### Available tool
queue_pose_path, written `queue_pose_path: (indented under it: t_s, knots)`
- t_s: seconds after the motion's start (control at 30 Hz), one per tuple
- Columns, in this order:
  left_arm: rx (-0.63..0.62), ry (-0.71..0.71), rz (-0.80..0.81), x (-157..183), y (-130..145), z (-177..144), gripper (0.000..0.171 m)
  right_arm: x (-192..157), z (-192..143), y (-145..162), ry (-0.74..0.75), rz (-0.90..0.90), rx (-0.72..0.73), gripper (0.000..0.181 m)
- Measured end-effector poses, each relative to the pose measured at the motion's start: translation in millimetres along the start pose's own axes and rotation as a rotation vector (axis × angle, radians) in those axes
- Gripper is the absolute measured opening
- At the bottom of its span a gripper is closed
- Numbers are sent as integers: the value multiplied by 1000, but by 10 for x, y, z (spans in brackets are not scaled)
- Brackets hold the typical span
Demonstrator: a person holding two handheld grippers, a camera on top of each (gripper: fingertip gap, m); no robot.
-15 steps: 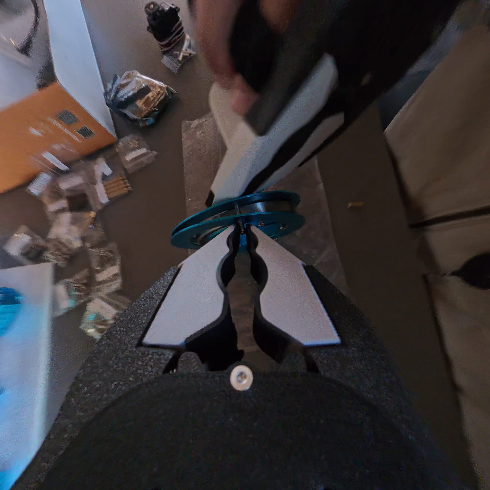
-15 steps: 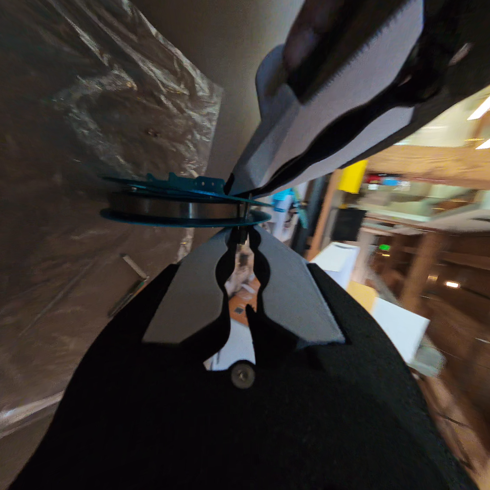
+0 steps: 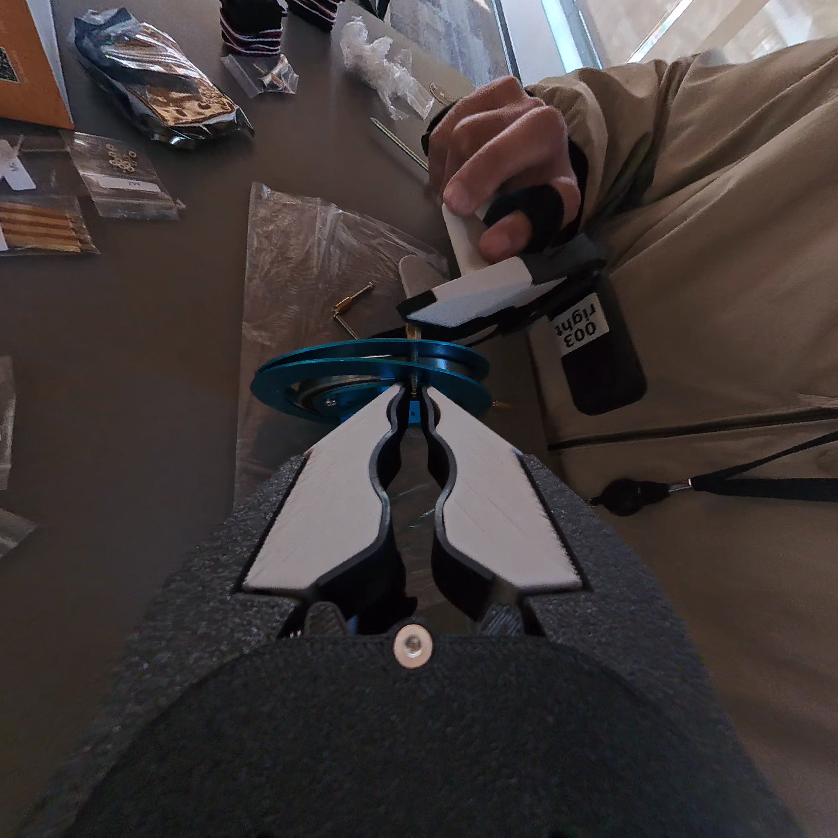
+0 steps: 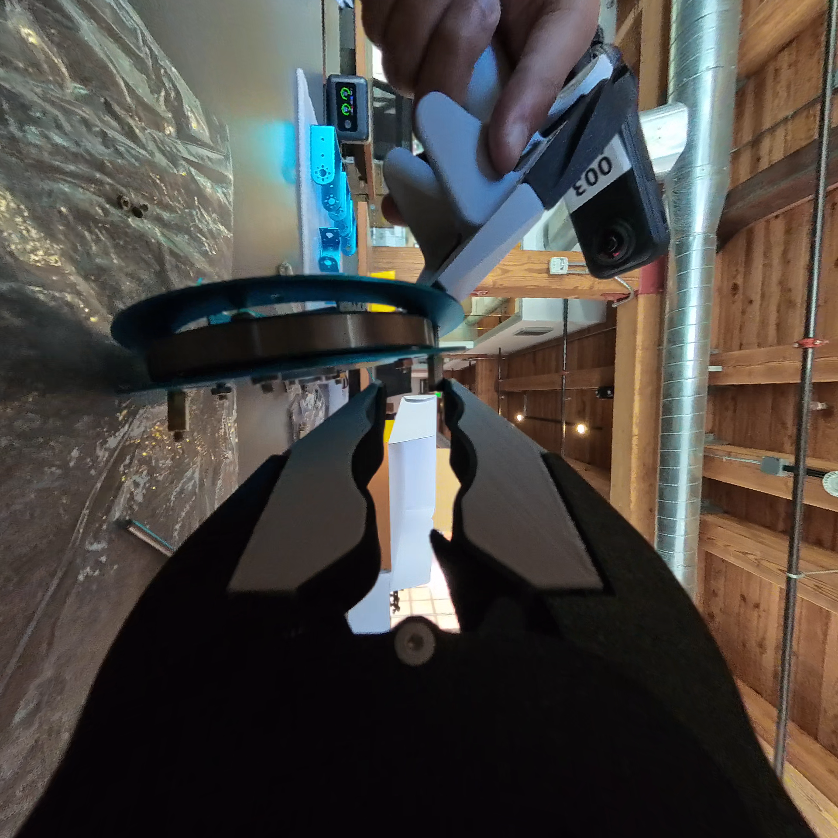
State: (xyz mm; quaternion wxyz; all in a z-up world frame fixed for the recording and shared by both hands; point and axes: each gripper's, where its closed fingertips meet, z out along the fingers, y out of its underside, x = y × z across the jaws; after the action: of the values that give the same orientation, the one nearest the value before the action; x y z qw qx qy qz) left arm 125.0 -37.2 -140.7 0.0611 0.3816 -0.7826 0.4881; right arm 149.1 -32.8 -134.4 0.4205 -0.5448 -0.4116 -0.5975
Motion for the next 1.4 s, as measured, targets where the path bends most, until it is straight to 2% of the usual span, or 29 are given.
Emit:
queue_pose_path:
  t_s: [0.07, 0.1, 0.27, 0.33, 0.5, 0.57, 0.67, 0.93, 1.0, 1.1, 1.17, 1.23, 1.3, 1.4]
  knots:
    - [-2, -5, 4, -4, 0, -6, 2, 28, 41, 18, 22, -3, -19, 17]
    - [-11, -20, 27, 4, 1, 0, 2, 84, 51, 13, 46, -11, -18, 5]
    - [-80, -166, 189, 33, 22, 32, 2, 73, 27, -22, -46, -9, -3, 5]
    - [-91, -263, 282, 10, 10, 43, 2, 59, 4, -11, -153, 68, -18, 5]
    - [-143, -502, 612, 58, 2, 117, 1, -11, -103, -13, -610, 464, -22, 3]
    - [-175, -608, 803, 77, 11, 150, 1, -30, -160, -25, -796, 584, -19, 4]
    - [-202, -718, 956, 102, 10, 193, 1, -60, -273, -47, -1106, 696, -16, 4]
    - [-276, -984, 1218, 123, -6, 235, 1, -103, -578, -105, -1927, 865, -120, 4]
    - [-280, -1053, 1271, 117, -21, 218, 0, -56, -591, -119, -2155, 1029, -128, 4]
    - [-271, -1115, 1328, 110, -42, 201, 0, 23, -542, -124, -2496, 1389, -165, 4]
    - [-266, -1122, 1341, 125, -50, 221, 0, 52, -569, -123, -2662, 1518, -172, 4]
    - [-255, -1107, 1330, 137, -52, 239, 1, 50, -613, -117, -2700, 1502, -179, 4]
    - [-238, -1087, 1293, 122, -60, 227, 1, 35, -619, -109, -2618, 1441, -182, 5]
    - [-201, -992, 1127, 58, -68, 179, 2, -24, -562, -121, -2304, 1309, -105, 5]
